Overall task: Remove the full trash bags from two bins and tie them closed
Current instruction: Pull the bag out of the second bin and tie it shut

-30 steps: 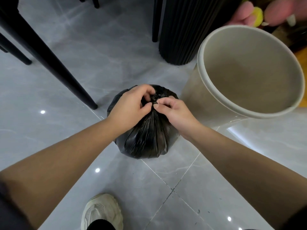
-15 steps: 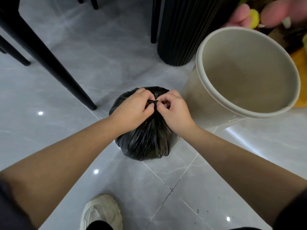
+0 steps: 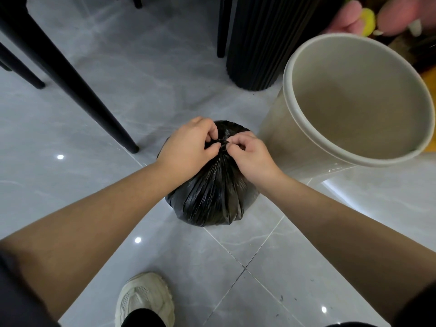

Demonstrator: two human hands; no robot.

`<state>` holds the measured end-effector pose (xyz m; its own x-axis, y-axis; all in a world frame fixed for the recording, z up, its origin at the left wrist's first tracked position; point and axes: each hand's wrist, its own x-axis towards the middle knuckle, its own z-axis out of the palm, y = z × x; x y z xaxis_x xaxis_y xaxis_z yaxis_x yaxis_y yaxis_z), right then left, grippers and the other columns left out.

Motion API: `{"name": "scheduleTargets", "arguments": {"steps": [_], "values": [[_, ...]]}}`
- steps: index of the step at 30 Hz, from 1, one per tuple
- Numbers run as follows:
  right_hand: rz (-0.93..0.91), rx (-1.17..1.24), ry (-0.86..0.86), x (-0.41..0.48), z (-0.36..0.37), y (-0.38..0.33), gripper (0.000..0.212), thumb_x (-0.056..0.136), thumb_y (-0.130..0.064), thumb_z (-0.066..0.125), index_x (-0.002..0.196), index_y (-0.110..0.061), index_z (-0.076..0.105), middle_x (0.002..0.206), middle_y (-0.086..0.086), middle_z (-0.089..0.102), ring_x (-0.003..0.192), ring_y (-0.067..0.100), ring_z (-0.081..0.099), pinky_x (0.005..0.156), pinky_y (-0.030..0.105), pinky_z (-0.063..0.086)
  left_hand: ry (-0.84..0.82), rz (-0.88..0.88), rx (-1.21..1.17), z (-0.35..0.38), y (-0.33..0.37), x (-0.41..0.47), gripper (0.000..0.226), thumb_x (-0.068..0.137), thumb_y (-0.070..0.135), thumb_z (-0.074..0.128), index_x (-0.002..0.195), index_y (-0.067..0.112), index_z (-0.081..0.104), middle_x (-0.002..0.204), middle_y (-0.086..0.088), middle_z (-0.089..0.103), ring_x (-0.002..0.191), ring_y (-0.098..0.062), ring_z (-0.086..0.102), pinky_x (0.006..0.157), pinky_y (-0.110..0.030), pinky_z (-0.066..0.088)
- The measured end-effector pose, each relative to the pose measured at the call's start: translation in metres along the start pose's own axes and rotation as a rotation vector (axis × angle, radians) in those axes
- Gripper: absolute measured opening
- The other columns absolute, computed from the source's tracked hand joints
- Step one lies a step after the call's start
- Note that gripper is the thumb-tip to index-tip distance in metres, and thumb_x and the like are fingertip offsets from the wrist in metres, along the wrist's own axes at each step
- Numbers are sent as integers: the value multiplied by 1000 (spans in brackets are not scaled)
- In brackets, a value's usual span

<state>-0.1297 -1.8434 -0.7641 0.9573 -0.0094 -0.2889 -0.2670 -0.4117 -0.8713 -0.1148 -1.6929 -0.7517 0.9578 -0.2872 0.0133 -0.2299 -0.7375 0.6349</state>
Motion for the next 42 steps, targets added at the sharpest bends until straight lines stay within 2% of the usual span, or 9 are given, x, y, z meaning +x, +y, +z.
{"name": "scheduleTargets", "arguments": {"steps": [3, 6, 13, 18, 23, 29, 33, 37, 42], "values": [[36, 29, -7, -1, 0, -1, 9, 89, -10, 57, 85, -14, 64, 106, 0, 48, 89, 2, 49, 75, -4, 32, -1, -22, 7, 2, -1, -2, 7, 80, 23, 66, 82, 17, 63, 81, 5, 61, 65, -6, 51, 71, -36, 50], [70, 73, -16, -1, 0, -4, 10, 91, -13, 56, 91, -13, 66, 109, -2, 48, 95, 5, 50, 82, 7, 35, 61, -163, -26, 1, -1, -2, 14, 79, 28, 70, 82, 17, 63, 79, 4, 64, 69, -12, 57, 67, -30, 49], [154, 212, -81, -4, 0, -8, 16, 91, -18, 57, 78, -23, 63, 110, 0, 53, 91, 3, 51, 82, 16, 37, 41, -245, -92, 3, 4, -2, 10, 85, 23, 64, 77, 17, 66, 64, 0, 68, 45, -4, 62, 52, -18, 48], [208, 316, -32, -3, 2, -6, 13, 90, -19, 61, 80, -26, 66, 109, 6, 66, 104, 15, 60, 102, 33, 44, 71, -143, -68, 6, 4, 2, 6, 84, 16, 62, 79, 16, 66, 79, 0, 66, 61, -17, 63, 68, -35, 54], [204, 365, 20, -2, 2, -4, 9, 89, -18, 63, 93, -16, 71, 104, 4, 71, 104, 16, 64, 102, 37, 48, 72, -72, -47, 3, 5, -2, 15, 86, 15, 60, 92, 15, 73, 90, 1, 69, 74, -11, 61, 78, -26, 49], [190, 394, 8, -1, 3, 0, 12, 89, -16, 62, 96, -14, 72, 107, 6, 71, 106, 18, 65, 103, 40, 47, 57, -123, -73, 0, 8, 3, 14, 85, 18, 64, 94, 13, 73, 83, -3, 71, 58, -8, 56, 73, -31, 54], [143, 357, -3, -1, 3, -1, 12, 89, -14, 62, 94, -17, 72, 102, 0, 72, 102, 12, 65, 100, 34, 49, 48, -185, -95, 0, 10, 5, 13, 85, 16, 62, 92, 11, 72, 73, 1, 67, 60, -13, 59, 75, -32, 55], [37, 245, 12, -1, 2, -2, 10, 84, -9, 68, 90, -16, 68, 83, -7, 67, 75, -1, 61, 76, 13, 48, 42, -259, -147, 3, 11, 8, 12, 82, 12, 61, 85, 9, 72, 62, 4, 62, 67, -19, 67, 72, -36, 57], [-124, -131, 98, 4, 10, 9, 10, 77, -16, 74, 84, -15, 67, 82, -5, 56, 69, 0, 51, 67, 6, 40, -16, -93, 90, -1, 9, 11, 11, 83, 13, 56, 84, 11, 67, 78, -1, 64, 73, -20, 58, 68, -30, 46]]}}
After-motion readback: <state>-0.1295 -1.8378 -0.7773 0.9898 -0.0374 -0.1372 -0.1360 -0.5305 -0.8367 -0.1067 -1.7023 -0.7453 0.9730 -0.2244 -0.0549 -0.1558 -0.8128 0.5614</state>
